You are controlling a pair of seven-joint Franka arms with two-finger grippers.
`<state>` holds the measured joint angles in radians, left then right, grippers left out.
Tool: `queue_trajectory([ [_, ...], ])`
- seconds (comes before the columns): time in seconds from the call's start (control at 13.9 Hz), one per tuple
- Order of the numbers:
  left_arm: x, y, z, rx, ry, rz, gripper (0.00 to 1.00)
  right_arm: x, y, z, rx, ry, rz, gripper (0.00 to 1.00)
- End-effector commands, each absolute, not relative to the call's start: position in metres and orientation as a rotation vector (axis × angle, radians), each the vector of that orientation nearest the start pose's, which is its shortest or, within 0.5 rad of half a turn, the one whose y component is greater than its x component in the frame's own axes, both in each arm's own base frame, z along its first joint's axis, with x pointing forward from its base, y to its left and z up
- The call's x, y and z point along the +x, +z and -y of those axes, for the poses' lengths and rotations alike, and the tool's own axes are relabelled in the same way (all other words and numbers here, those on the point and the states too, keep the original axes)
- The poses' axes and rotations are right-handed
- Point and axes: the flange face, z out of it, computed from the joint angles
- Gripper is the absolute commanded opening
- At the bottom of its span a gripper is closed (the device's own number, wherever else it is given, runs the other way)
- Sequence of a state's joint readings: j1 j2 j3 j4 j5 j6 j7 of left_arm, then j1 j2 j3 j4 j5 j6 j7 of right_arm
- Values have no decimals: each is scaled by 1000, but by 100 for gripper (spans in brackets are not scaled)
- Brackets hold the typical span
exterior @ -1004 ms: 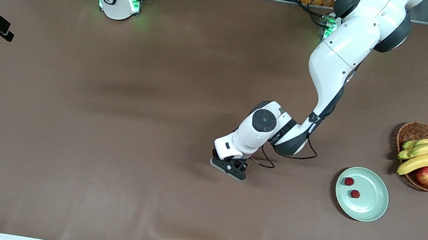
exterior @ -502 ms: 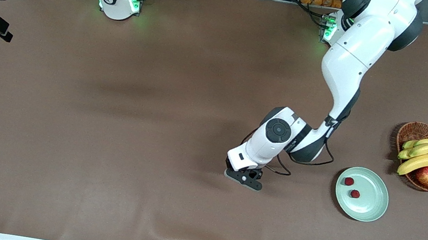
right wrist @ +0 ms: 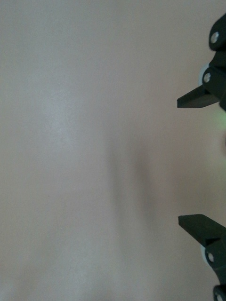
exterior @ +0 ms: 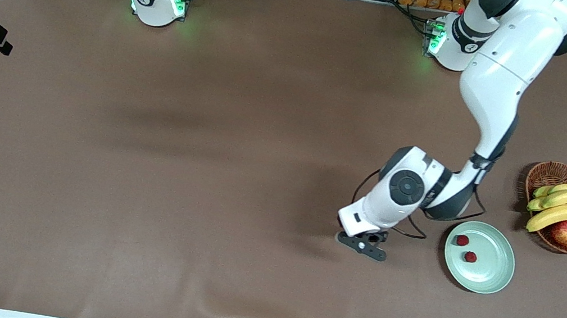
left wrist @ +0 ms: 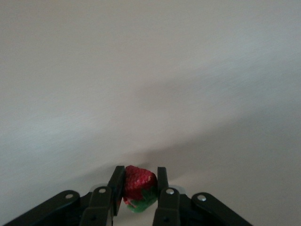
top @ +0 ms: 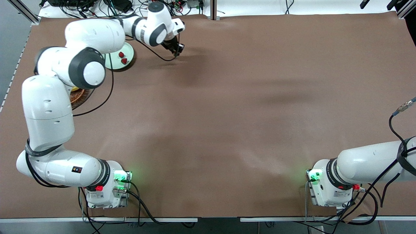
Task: Collect all strawberries into plate
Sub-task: 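Carry the strawberry with the left gripper over the green plate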
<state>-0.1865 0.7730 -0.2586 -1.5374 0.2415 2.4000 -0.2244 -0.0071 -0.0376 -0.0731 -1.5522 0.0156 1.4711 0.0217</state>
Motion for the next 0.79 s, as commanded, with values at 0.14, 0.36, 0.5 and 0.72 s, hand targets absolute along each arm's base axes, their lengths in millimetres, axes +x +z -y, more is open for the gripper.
queue_trajectory([
  [0.14, 645, 233, 174, -3074, -80, -559, 0, 530, 654, 53, -3110, 55, -168, 100],
  [0.36, 657, 249, 103, -3029, -96, -691, 0, 532, 652, 50, -3105, 55, -160, 100],
  [0.5, 664, 256, 58, -3002, -107, -765, 0, 535, 647, 46, -3085, 68, -157, 100],
  [0.72, 666, 257, 17, -2987, -101, -803, 0, 536, 648, 45, -3085, 58, -157, 100],
])
